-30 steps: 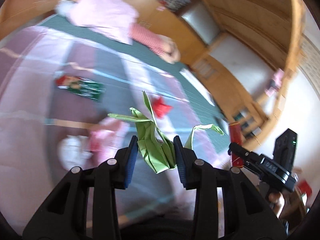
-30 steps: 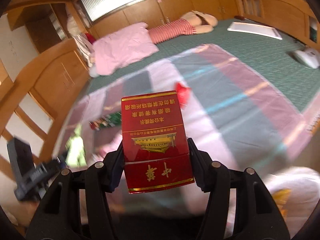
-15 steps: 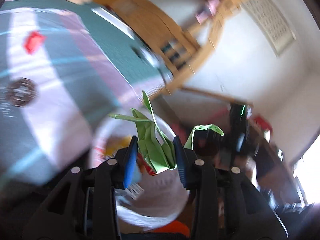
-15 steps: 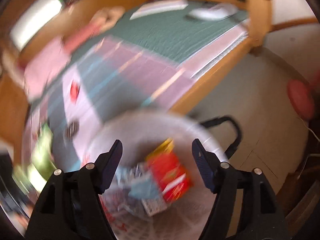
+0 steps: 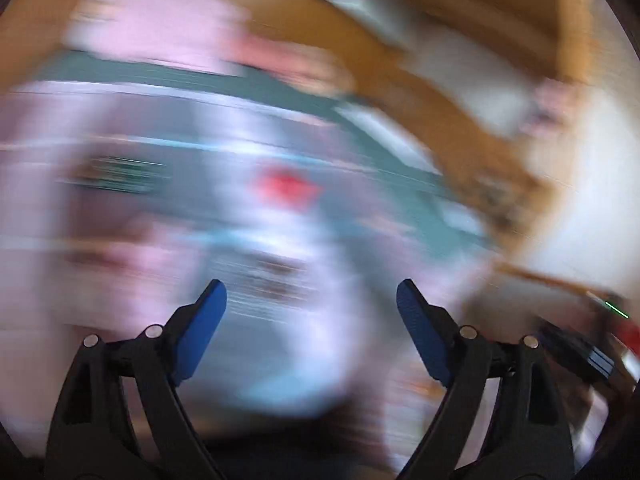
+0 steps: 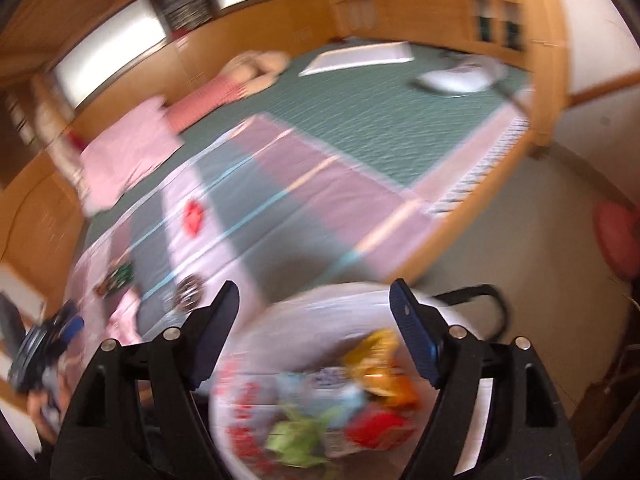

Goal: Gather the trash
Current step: 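Grasp the white tissue with the left tool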

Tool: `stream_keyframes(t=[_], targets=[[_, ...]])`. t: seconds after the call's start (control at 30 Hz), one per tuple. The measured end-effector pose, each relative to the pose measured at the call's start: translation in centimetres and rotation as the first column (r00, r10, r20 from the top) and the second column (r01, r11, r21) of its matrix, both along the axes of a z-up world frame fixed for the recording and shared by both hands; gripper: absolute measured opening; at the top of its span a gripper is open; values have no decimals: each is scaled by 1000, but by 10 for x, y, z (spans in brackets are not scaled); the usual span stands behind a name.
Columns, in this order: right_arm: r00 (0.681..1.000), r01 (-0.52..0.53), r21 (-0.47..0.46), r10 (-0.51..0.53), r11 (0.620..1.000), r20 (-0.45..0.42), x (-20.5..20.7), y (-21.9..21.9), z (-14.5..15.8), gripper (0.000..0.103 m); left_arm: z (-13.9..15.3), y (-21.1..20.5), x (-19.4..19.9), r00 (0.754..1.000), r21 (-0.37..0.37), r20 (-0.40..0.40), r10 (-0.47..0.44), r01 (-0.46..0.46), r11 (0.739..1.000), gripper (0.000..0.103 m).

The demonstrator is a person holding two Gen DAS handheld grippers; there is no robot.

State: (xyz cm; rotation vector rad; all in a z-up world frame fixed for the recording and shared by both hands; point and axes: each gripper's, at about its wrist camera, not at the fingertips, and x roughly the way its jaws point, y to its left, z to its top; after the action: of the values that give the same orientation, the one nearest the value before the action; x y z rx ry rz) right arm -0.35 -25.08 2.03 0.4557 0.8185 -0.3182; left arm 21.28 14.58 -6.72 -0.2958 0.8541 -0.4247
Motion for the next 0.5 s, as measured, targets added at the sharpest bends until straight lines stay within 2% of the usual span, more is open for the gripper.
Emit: stream_keyframes(t=[0.03,0.1,0.13,0.23,0.33,0.43,0.5], targets=[[999,-42,22,42,999,1,15,17,-4,76,-4,19,9,998,43,-7,62,-61,997,82],[992,-127,78,127,989,3,48,54,-12,76,-25,62,34,986,87,-52,158,-153,984,63],[984,-177,109,178,978,5,66,75,-17,76,-43,83,46,970,85,-137,201,-190,978,62],[953,-298,181,302,937,7,118,141,-32,76,-74,101,64,952,50,-248,180,-173,984,62],[939,-334,248,344,909,5,155,189,-46,76,-101,88,73,941,97,-302,152,-129,987,62],[933,-351,266,360,898,17,169,220,-54,76,-121,77,79,936,94,-331,121,-95,991,52],[927,-364,255,376,896,5,173,230,-58,76,-127,69,78,934,125,-336,117,-79,989,22]])
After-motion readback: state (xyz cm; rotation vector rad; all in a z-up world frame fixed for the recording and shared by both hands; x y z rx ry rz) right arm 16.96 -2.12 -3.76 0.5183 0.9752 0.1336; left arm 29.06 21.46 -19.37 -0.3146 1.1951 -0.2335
